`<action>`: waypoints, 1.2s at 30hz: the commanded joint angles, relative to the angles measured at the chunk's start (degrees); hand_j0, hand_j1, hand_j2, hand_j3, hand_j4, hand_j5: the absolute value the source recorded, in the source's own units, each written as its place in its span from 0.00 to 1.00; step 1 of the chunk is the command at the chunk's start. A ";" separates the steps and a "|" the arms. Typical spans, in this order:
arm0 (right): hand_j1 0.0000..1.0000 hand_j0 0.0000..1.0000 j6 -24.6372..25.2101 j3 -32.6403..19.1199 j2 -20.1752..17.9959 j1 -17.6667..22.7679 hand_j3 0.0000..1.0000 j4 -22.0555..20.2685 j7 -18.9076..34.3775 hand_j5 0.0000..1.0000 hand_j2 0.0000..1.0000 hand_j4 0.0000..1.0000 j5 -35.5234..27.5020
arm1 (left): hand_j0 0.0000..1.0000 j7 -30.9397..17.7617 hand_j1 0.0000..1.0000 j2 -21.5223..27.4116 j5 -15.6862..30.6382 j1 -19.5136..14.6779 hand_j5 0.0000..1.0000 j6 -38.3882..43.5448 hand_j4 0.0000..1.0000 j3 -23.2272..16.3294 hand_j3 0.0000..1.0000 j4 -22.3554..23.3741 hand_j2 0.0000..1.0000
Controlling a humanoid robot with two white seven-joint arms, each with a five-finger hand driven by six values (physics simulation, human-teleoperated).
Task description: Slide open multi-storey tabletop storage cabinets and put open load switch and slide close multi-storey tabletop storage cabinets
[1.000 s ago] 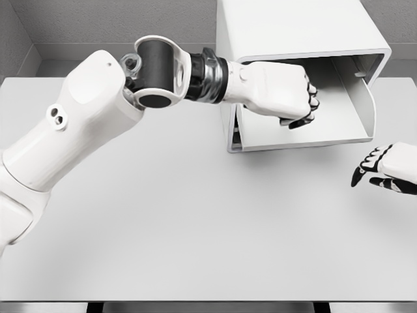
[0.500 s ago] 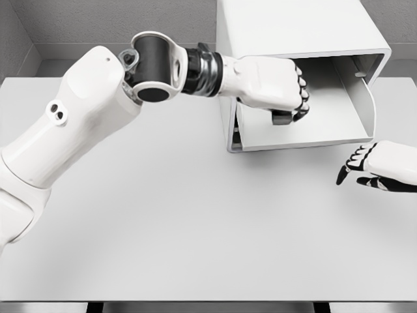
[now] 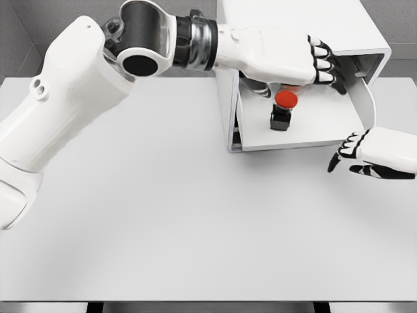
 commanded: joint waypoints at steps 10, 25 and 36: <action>0.60 0.60 0.14 7.40 1.79 -5.71 0.60 0.07 -0.02 0.60 0.60 0.60 -0.32 | 1.00 0.10 1.00 16.44 24.45 -0.27 1.00 0.18 1.00 0.50 1.00 -5.21 1.00; 0.61 0.61 0.14 17.77 6.28 -18.46 0.61 7.81 -0.02 0.61 0.61 0.61 0.30 | 1.00 0.10 1.00 20.30 28.59 0.00 1.00 0.18 1.00 0.41 1.00 -5.04 1.00; 0.64 0.64 0.14 24.27 11.11 -26.89 0.64 14.49 -0.02 0.64 0.64 0.64 1.18 | 1.00 0.10 1.00 20.66 28.59 0.09 1.00 0.18 1.00 0.23 1.00 -4.95 1.00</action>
